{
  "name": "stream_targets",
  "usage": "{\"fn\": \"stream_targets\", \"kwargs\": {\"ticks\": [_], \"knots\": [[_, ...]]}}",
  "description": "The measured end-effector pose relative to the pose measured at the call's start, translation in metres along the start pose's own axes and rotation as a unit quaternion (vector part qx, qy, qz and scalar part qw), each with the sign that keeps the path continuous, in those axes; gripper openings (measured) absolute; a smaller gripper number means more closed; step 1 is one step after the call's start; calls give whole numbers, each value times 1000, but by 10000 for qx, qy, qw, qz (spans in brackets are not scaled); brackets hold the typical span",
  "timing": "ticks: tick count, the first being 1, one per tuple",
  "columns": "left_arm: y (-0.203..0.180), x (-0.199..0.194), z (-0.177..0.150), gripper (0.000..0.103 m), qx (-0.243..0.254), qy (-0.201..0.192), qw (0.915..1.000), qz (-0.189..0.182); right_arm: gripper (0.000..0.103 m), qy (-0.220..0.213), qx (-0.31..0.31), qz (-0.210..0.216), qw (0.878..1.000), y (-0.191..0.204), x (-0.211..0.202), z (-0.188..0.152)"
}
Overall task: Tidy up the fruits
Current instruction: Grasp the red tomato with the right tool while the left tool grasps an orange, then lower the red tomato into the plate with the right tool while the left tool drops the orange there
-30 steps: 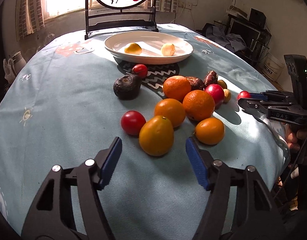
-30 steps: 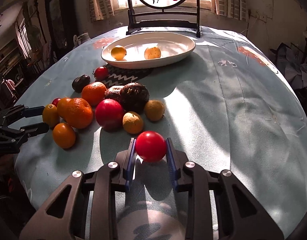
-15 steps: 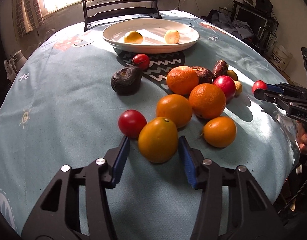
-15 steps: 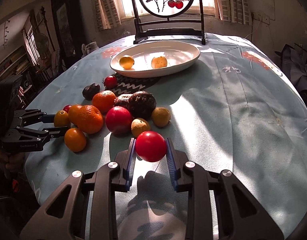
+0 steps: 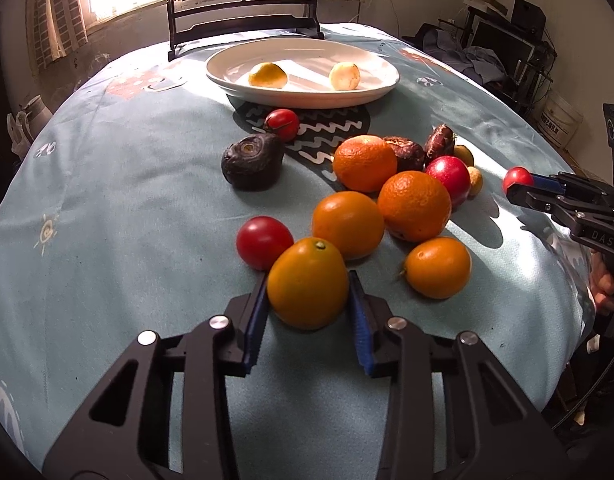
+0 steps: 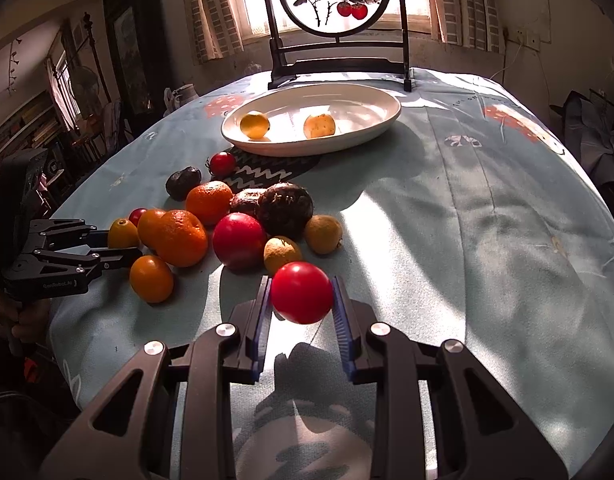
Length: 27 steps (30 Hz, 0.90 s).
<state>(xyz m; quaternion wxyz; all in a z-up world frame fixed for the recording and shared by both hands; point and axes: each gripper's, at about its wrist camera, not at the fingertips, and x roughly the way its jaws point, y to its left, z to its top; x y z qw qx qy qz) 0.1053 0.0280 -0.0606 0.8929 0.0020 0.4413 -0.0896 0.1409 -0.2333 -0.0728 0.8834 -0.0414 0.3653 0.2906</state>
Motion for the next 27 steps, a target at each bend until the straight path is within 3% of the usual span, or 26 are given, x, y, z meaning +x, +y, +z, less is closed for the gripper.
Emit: {"fn": "stream_targets", "kwargs": {"ticks": [9,12,19,22,27], "knots": [[11,-14,0,38,-226,-183,9991,-300,30,87,37,-67,9999,0,3,3],[14,-21,14,38,-220,-315,9983,-435,30,93,103,179,9997,2,4,13],[14,-21,80,38,-124,-758,9960,-467,30,-262,272,204,9991,-3,20,80],[24,-7,118,38,-238,-779,9956,-462,30,-307,601,160,9976,-20,43,113],[41,34,181,38,-308,-606,9976,-103,30,-248,1121,317,9929,-50,91,155]]}}
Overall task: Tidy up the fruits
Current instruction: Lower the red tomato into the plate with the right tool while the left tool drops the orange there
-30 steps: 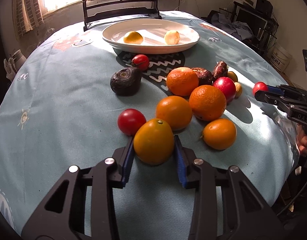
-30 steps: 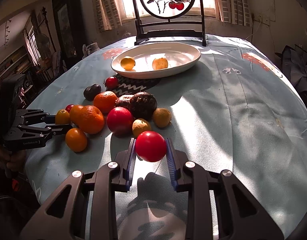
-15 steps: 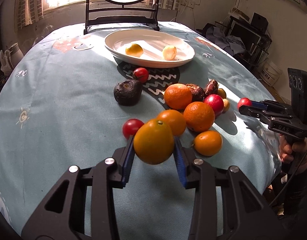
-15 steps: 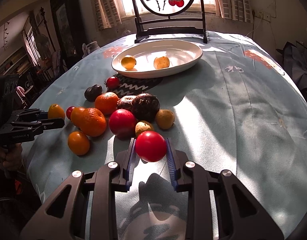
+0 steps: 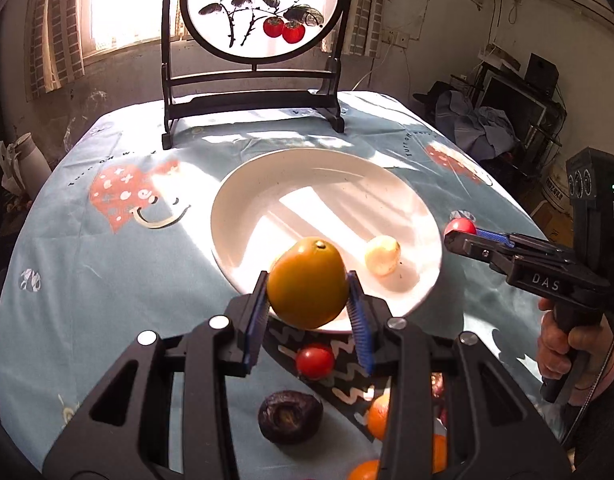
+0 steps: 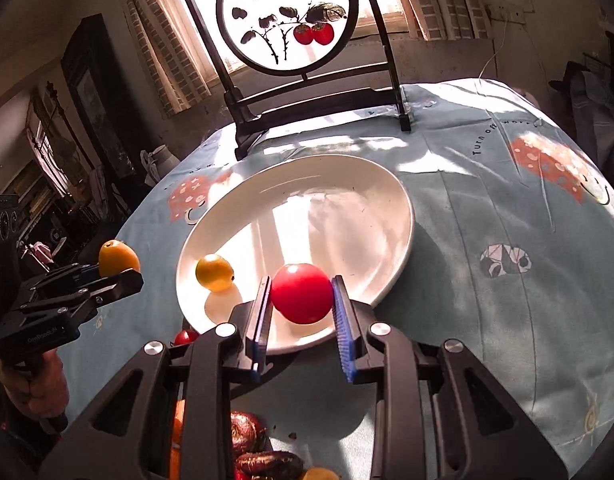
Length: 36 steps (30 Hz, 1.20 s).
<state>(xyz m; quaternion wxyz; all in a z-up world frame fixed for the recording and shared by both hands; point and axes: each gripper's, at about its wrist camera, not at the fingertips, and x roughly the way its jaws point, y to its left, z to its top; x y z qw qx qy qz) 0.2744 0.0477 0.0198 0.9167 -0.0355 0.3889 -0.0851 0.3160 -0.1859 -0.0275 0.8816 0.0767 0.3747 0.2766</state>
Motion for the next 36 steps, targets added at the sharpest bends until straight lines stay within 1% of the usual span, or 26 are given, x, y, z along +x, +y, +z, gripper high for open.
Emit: {"fn": "stream_targets", "kwargs": {"ticks": [2,4,7,12,15,16,17,18,19,20,22,23,24,26,28,31,33,36], "knots": [[8,22,17,38,-84,178,9998,78,30,141,140,54,9998,-5,20,11],[14,38,27,38,-142,290,9993,202,30,236,131,-33,9996,-7,36,17],[22,61,36,38,-216,502,9981,280,30,378,125,-48,9992,-10,55,23],[26,91,36,38,-220,831,9956,383,30,536,214,1,9983,-16,75,26],[27,101,34,38,-219,951,9946,354,31,581,193,4,9981,-17,80,24],[27,103,33,38,-205,992,9942,353,31,596,175,-21,9981,-16,79,25],[26,104,34,39,-198,1022,9938,386,37,607,143,-81,9980,-15,78,25],[26,101,34,49,-199,997,9938,449,52,589,122,-129,9981,-14,75,26],[26,95,34,57,-207,880,9947,484,56,539,119,-152,9984,-13,69,27],[26,85,35,69,-220,725,9958,508,57,472,104,-142,9987,-11,62,27],[24,63,34,73,-197,491,9974,493,57,333,22,-65,9994,-5,45,26],[23,50,31,78,-188,402,9979,469,57,249,-27,-33,9997,0,35,23],[22,36,26,85,-186,297,9983,466,57,180,-102,-30,9998,5,24,18],[18,11,10,93,-108,117,9986,503,57,48,-272,-35,9996,17,1,4],[14,-10,-11,96,34,65,9984,562,61,-44,-438,-51,9990,28,-21,-18],[12,-36,-47,97,163,19,9978,649,62,-89,-675,50,9977,46,-50,-60],[16,-52,-72,98,49,-77,9982,594,62,-51,-787,140,9968,58,-67,-91],[24,-66,-105,99,-265,-151,9991,311,62,21,-904,340,9953,77,-85,-131]]}}
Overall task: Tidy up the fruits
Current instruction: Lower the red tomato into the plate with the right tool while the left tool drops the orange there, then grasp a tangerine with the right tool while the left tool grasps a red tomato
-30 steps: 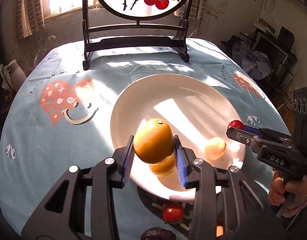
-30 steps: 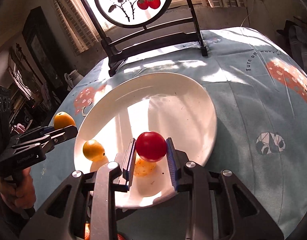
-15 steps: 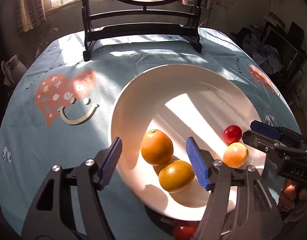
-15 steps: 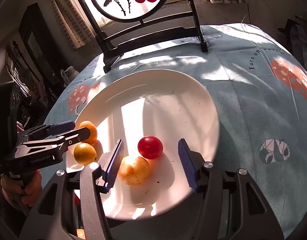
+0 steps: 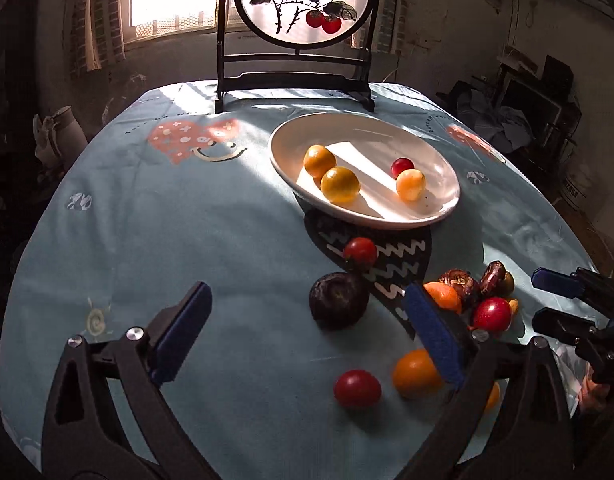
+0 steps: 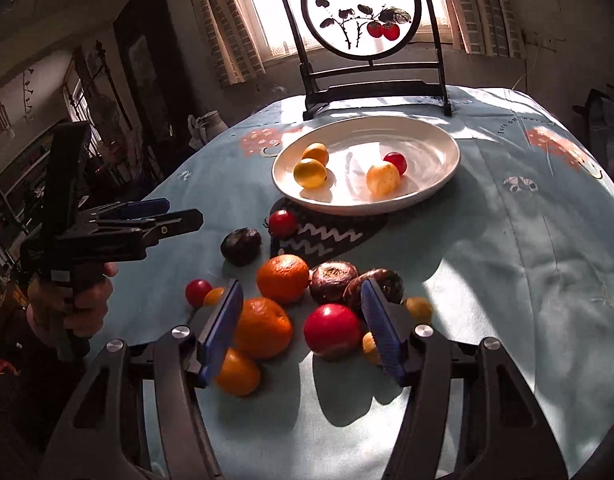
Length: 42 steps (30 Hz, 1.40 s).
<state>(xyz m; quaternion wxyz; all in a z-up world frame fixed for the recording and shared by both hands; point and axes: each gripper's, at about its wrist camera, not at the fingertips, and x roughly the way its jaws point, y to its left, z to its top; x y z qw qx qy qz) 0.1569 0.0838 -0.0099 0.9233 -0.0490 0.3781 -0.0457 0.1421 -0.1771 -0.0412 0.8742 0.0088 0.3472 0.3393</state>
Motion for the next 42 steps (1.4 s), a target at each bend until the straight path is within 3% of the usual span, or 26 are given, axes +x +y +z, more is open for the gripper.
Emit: {"fn": "stream_targets", "kwargs": {"ticks": [3,6,8,11,16,22,26,29,31,33,35,38,40,42], "knots": [[3,-4,-22,99,-51,34,9999,-121,62,95,-234,39,9997,25,-3,-23],[0,-1,-33,99,150,12,9999,76,62,280,-528,-132,9981,44,8,-37],[3,4,-35,99,158,193,9997,-37,62,470,-625,-195,9968,49,19,-42],[10,3,-36,99,-52,161,9994,-312,62,631,-595,-92,9962,53,31,-44],[19,3,-36,99,-321,128,9983,-464,62,760,-601,-264,9949,56,44,-40],[20,7,-36,99,-395,199,9980,-451,55,910,-451,-288,9944,52,49,-38],[19,10,-36,99,-373,245,9980,-453,49,915,-441,-330,9943,51,50,-37],[19,10,-37,99,-377,261,9980,-434,37,870,-474,-276,9947,50,50,-38],[21,10,-37,99,-412,241,9977,-490,37,801,-425,-302,9954,48,46,-39],[22,5,-38,98,-358,187,9961,-778,37,679,-285,-166,9971,40,40,-40],[15,1,-41,98,1,226,9942,-1051,37,574,-208,-134,9980,31,32,-41],[-7,-3,-50,90,851,304,9913,-952,37,452,92,-5,9989,13,23,-43],[-17,-1,-54,79,1154,398,9877,-981,37,400,350,109,9985,3,19,-43],[-22,5,-54,61,1234,561,9851,-1060,37,390,494,166,9979,-2,18,-42]]}}
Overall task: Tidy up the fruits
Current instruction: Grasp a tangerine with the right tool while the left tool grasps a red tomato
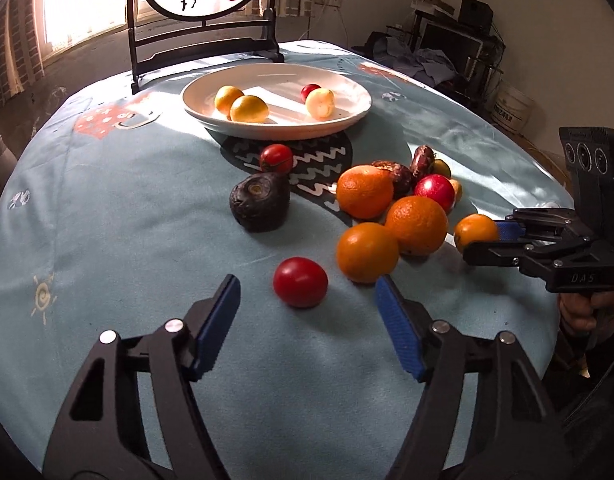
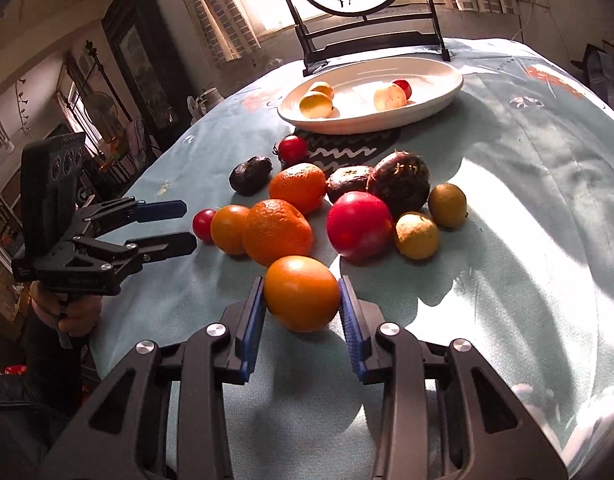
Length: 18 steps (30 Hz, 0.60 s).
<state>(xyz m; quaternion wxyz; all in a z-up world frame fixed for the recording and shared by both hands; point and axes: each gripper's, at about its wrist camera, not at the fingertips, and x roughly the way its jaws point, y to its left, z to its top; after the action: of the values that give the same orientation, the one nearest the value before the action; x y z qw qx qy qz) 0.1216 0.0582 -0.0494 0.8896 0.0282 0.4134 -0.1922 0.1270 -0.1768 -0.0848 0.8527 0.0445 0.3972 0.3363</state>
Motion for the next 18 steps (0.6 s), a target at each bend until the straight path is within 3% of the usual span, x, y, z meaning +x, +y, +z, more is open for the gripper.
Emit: {"fn": "stream_targets", "kwargs": {"ticks": [2,9,14,18], "knots": [[1,7,2,52,-40,165,9999,-34,37,5,-49,12,10000,1,0,0],[12,15,7,49,-277,310,9990,141,37,-5,-106,50,9999,3,0,-1],[5,21,12,49,-103,398,9987,299,37,11,-104,59,9999,3,0,-1],[-3,26,12,38,116,501,9976,466,37,22,-94,72,9999,2,0,-1]]}}
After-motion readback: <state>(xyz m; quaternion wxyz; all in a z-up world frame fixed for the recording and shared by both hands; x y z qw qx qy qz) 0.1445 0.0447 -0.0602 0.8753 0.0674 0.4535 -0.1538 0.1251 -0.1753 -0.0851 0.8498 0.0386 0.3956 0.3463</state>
